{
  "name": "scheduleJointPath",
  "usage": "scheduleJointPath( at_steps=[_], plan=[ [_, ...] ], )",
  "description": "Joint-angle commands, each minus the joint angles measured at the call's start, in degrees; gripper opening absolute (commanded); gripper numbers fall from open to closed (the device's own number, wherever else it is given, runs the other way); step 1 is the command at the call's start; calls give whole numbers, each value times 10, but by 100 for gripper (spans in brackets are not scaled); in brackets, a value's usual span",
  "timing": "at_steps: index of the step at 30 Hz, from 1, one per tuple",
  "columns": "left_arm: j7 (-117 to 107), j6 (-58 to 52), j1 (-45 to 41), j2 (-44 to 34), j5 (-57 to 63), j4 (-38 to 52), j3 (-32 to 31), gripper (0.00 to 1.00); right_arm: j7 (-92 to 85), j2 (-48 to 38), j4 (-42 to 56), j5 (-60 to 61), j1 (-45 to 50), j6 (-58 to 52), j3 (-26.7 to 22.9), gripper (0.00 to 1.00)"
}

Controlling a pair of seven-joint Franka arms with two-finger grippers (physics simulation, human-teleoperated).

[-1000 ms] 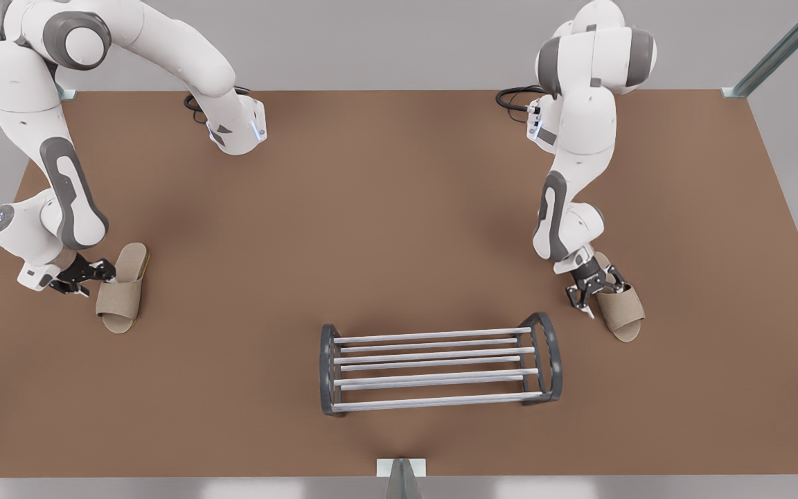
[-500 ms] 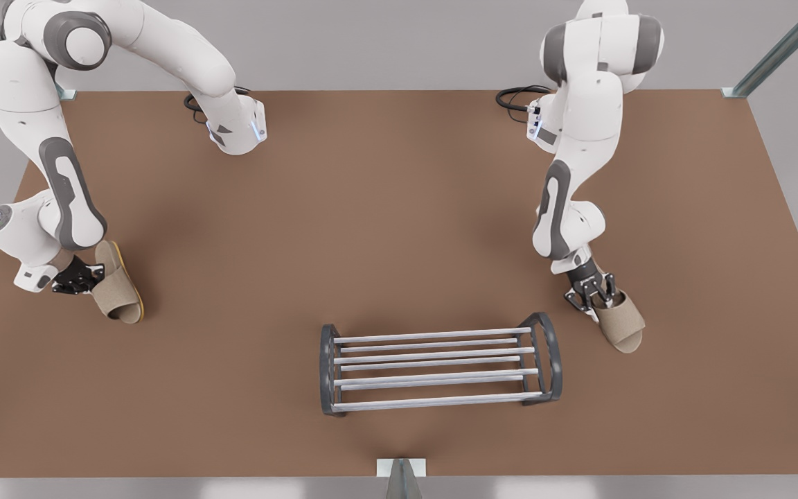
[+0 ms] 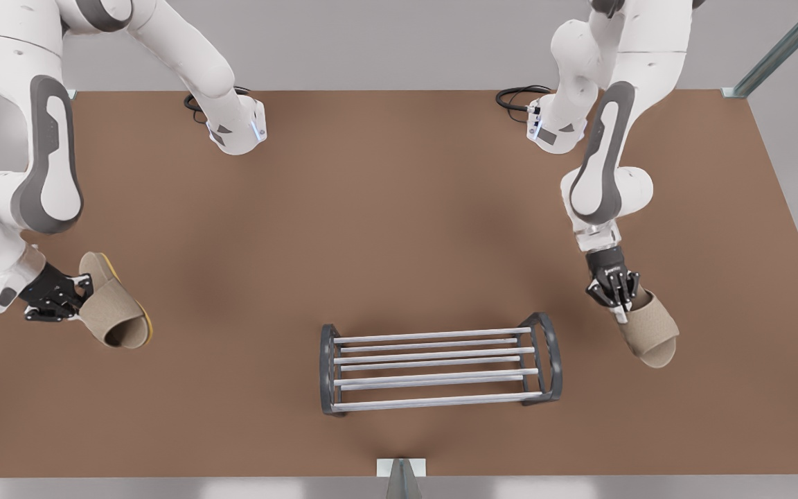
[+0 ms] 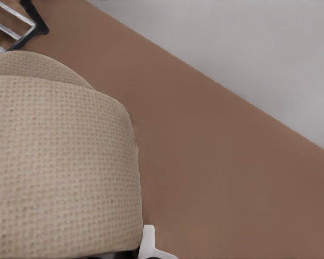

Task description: Place the right shoe on the shoe rack with the right arm, and place the left shoe on the shoe rack with the left arm

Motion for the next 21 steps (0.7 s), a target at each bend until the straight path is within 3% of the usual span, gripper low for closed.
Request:
scheduleJointPath(
  at_steps=[1, 5, 8, 9, 11, 13, 21],
  plan=[
    [-511, 71, -38, -72, 9, 1, -1, 21, 413, -15, 36, -6, 3, -193, 52, 21],
    [-462, 100, -138, -99, 2, 50, -2, 21, 642, -14, 129, -36, 131, -244, 76, 21],
    [-461, 101, -196, -1, -65, 137, -3, 21, 745, -12, 147, -45, 219, -243, 67, 21],
    [-461, 101, -196, 27, -79, 159, -13, 21, 777, -11, 156, -50, 294, -243, -2, 21],
    [-462, 102, -195, 83, -107, 204, -23, 21, 784, -6, 209, -46, 511, -243, -230, 21],
    [-463, 112, -192, 138, -133, 240, -23, 21, 858, 11, 233, -38, 620, -236, -339, 21],
    [-467, 121, -134, 273, -140, 312, -23, 21, 1063, 82, 312, -47, 711, -188, -363, 21]
  ],
)
